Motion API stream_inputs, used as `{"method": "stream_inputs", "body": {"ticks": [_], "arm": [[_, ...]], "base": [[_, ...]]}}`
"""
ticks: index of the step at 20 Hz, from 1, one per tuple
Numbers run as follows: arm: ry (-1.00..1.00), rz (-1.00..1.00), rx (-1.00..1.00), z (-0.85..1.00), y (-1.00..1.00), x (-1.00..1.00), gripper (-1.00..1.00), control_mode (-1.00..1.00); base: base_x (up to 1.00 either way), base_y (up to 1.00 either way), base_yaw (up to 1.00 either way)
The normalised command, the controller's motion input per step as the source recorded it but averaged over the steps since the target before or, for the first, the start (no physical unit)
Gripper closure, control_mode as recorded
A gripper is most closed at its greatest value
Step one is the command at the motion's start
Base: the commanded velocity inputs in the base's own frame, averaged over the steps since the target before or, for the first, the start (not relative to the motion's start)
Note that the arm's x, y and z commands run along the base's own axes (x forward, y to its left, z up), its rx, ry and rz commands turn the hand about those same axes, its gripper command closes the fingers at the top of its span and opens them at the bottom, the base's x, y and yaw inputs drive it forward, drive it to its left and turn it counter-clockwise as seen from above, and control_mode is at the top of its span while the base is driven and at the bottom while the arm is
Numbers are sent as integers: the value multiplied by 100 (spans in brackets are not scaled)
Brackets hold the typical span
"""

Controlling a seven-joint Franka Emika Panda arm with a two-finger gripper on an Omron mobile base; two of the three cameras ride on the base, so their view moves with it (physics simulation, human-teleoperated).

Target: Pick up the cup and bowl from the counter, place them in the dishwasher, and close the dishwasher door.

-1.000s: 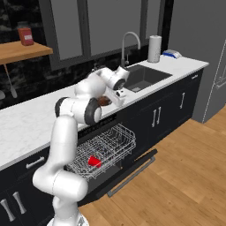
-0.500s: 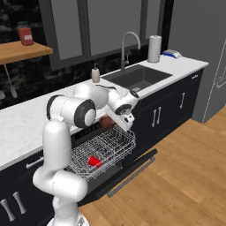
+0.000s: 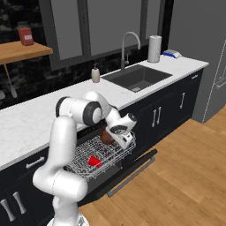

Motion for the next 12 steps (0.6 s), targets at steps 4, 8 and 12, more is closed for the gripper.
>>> {"method": "stream_inputs", "body": {"ticks": [4,8,12], "arm": [[0,0,3,-73,0,71,100,-100],[3,0,1,-66,-1,76,100,-100],[1,0,0,-58,0,66,100,-100]], "base": [[0,0,0],[0,0,0],[0,0,0]]}}
